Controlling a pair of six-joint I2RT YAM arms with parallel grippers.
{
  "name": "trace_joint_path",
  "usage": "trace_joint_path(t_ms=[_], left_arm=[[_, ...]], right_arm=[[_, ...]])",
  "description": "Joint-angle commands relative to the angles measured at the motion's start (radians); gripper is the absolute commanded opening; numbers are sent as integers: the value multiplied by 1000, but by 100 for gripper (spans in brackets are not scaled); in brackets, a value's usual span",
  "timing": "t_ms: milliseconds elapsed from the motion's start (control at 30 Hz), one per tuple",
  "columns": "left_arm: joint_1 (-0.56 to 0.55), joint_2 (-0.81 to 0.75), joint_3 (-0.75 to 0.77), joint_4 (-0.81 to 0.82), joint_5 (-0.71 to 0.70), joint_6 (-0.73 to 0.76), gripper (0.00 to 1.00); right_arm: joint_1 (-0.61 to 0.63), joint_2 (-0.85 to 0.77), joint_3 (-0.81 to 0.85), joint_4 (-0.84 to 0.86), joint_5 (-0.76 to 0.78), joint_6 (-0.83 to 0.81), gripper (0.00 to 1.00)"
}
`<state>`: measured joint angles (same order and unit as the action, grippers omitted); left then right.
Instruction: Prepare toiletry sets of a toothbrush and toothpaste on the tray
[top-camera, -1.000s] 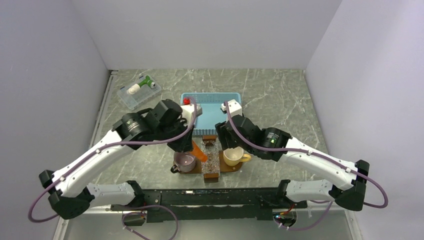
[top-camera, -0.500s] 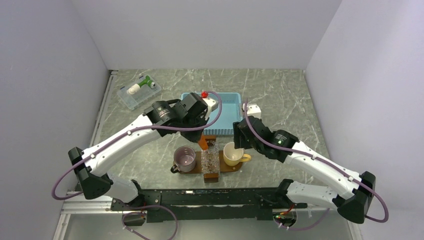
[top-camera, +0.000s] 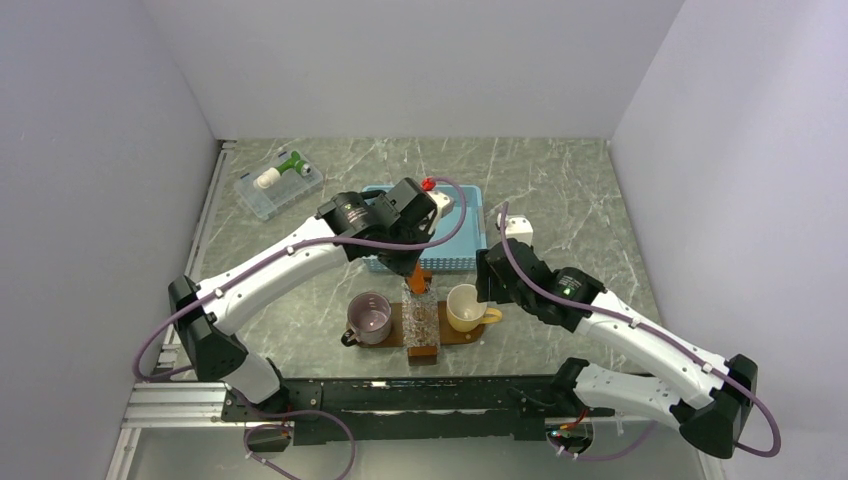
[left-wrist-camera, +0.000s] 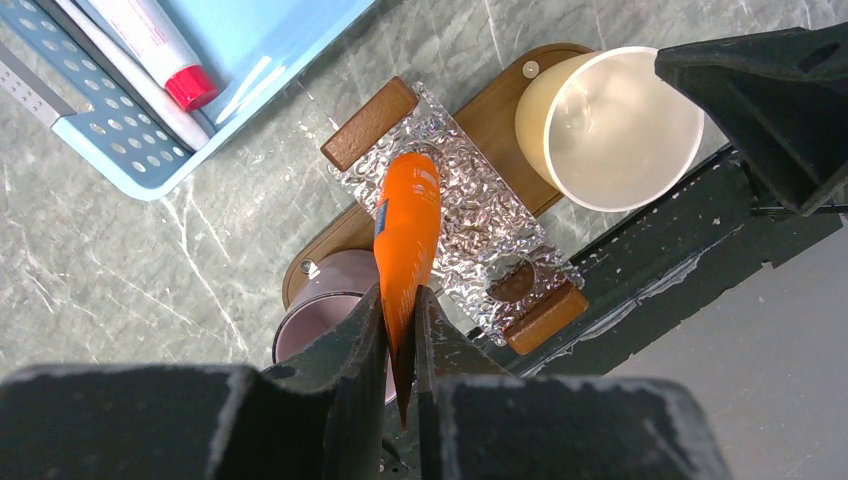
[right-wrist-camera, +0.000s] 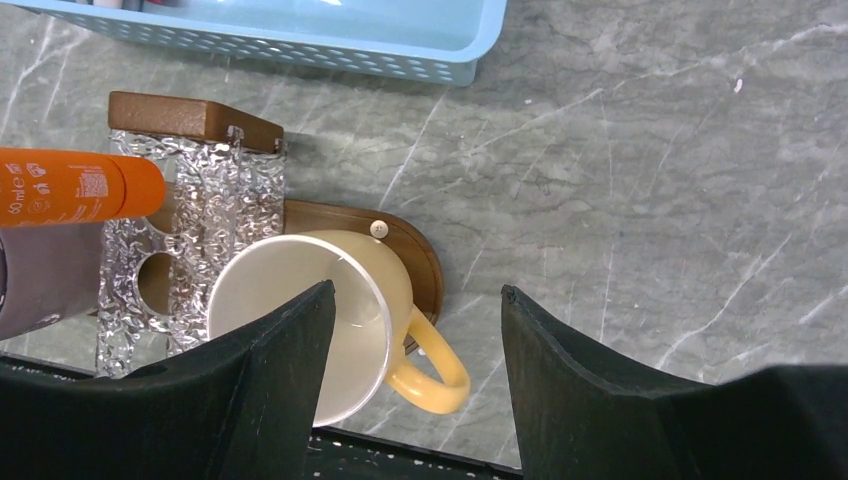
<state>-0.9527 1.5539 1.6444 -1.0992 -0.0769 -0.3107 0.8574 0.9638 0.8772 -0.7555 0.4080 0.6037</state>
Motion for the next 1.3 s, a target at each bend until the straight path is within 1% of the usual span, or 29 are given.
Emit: trace_joint_path(t_ms=[0,733,1267], left_arm=[[-4,7,46,27,1,16,0],[-10,62,4,47,7,15,0],[-38,112,-6,37,-34,3,0]], right_arm=[[-13,-27,-10,27,-11,8,64],[-38,-32,-42,54,-49,-2,65],[-45,-41,-55,57,-57,-5,64]])
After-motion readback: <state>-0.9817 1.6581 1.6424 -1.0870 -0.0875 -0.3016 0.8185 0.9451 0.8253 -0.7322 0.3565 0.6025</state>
